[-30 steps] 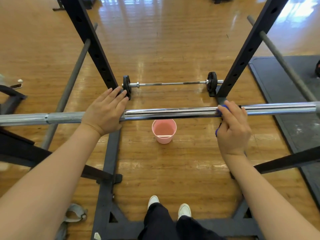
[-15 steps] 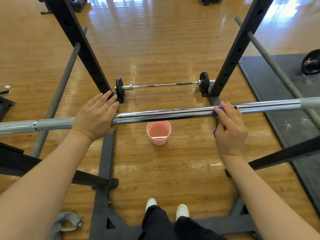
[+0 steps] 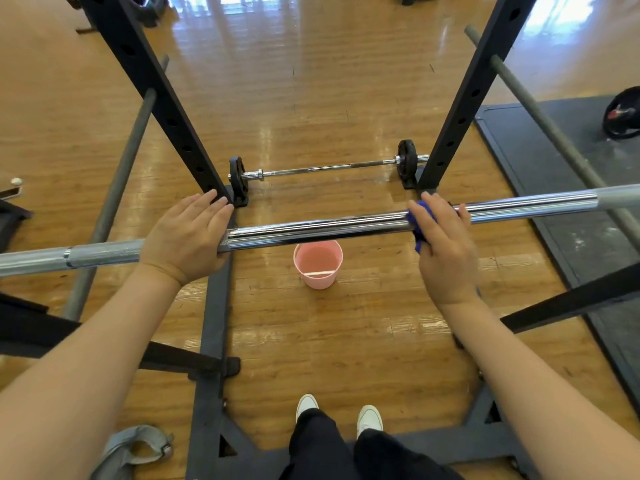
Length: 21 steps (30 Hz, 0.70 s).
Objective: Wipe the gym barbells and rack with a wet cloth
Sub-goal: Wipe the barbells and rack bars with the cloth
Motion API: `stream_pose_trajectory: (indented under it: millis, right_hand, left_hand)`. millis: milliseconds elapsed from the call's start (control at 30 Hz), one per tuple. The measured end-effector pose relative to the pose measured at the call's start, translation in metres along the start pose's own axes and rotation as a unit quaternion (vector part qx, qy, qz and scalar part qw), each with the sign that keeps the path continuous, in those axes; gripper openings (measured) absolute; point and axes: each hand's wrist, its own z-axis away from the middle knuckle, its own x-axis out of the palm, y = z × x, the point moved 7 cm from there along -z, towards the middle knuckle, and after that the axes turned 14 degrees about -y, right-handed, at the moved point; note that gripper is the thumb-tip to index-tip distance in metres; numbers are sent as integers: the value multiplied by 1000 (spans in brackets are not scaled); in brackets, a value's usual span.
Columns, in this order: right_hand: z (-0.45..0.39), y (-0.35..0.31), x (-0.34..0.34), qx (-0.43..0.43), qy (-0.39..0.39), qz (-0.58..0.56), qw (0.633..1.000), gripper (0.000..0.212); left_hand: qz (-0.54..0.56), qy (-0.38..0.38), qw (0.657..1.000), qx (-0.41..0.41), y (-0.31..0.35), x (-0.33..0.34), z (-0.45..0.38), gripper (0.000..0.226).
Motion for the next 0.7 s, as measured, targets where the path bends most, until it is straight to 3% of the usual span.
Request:
stream_pose_trajectory:
  millis: [100,300,433,533,633,700]
  right_hand:
    - [-4,-28,12,-17,27,-11,999,29]
    - [-14,-56,21,-146,-26,32,988,30]
    - [-3,-1,-5,-55,-9,40,998,42]
    - [6,22,-17,34,10,20,999,38]
    - [2,6,-14,71,23,5,997,37]
    - [-6,-23,-5,50,6,-12,999,37]
  left_hand:
    - [-1,-2,1000,-3,0,0,0,48]
    - [-9,2,1000,-2,2,-1,0,47]
    - [-10,-1,1000,-1,4,-4,1,46]
    - [-15,6,1000,4,4,-4,0,47]
    - [-10,12,1000,-3,2,-3,0,45]
    - [-6,16,1000,-8,1,-2,1,45]
